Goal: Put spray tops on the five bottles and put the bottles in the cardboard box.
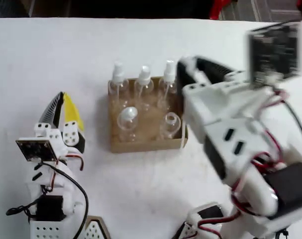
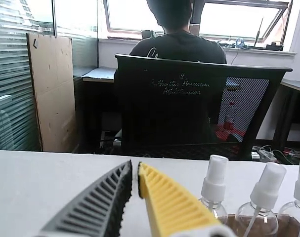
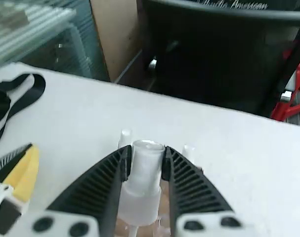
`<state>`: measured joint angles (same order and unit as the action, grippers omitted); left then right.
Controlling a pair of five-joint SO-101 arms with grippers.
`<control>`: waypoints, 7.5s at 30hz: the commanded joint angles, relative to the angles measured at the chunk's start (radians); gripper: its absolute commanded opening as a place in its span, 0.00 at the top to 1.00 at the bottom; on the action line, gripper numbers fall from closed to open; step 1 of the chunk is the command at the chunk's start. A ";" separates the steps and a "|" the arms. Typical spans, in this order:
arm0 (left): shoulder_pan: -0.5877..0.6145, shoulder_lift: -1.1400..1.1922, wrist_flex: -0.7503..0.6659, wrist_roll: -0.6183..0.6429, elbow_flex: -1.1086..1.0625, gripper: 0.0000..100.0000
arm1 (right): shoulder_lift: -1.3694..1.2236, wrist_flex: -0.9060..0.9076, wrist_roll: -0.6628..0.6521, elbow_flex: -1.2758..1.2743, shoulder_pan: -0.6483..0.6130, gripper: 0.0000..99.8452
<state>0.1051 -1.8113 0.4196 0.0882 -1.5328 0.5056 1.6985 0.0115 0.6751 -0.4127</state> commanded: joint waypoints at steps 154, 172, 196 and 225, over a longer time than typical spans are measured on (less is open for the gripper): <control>-0.010 0.001 -0.026 -0.012 0.006 0.97 | 0.918 -1.678 -0.078 -2.272 0.036 0.99; -0.010 0.001 -0.026 -0.014 0.006 0.97 | 1.259 -1.495 -0.081 -2.366 0.028 0.99; -0.012 0.001 -0.026 -0.014 0.006 0.97 | 1.239 -1.550 -0.075 -2.366 0.028 0.99; -0.012 0.001 -0.026 -0.014 0.006 0.97 | 0.671 -1.448 0.012 -1.981 -0.007 0.99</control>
<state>0.1051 -1.8113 0.4196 0.0852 -1.5328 1.1945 0.3099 0.0100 -1.3149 -0.4097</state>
